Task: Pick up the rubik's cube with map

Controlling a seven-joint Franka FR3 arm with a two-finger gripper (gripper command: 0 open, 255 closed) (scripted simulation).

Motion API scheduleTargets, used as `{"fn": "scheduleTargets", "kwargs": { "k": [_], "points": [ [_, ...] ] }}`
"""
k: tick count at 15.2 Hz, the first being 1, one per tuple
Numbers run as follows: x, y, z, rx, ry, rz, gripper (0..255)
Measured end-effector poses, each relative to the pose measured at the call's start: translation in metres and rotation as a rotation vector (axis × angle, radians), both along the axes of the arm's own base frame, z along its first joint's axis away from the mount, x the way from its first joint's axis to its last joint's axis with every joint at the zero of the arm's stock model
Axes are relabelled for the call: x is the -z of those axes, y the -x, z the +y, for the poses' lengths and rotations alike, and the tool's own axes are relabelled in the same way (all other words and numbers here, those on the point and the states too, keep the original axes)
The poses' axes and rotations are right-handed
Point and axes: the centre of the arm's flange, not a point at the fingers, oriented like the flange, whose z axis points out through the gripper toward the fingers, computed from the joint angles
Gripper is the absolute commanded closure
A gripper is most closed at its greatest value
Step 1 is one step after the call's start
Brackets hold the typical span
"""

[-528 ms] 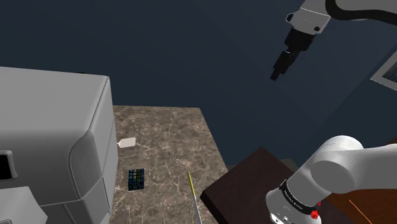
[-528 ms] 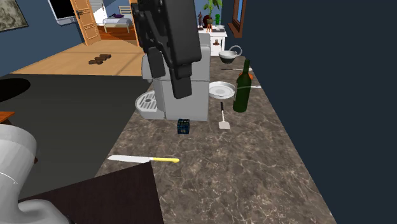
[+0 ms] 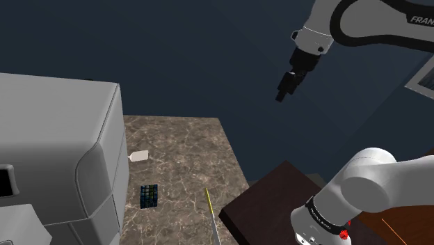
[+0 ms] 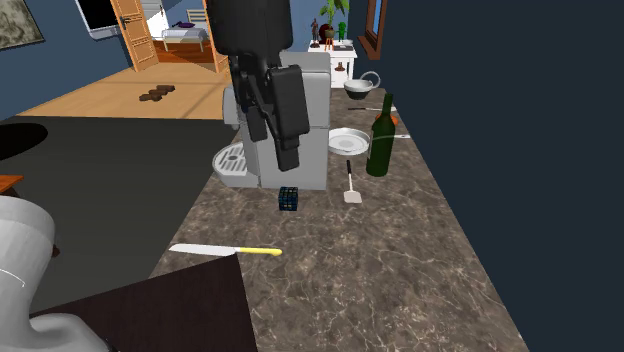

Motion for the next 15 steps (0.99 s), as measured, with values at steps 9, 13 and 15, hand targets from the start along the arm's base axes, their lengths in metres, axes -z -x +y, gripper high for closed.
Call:
{"fn": "scheduleTargets", "kwargs": {
  "k": [9, 13, 15],
  "points": [
    [0.086, -0.024, 0.082, 0.009, -0.016, 0.012, 0],
    [0.121, -0.037, 0.113, 0.014, -0.022, 0.017, 0],
    [0.138, -0.04, 0.134, 0.015, -0.026, 0.019, 0]
  ]
}}
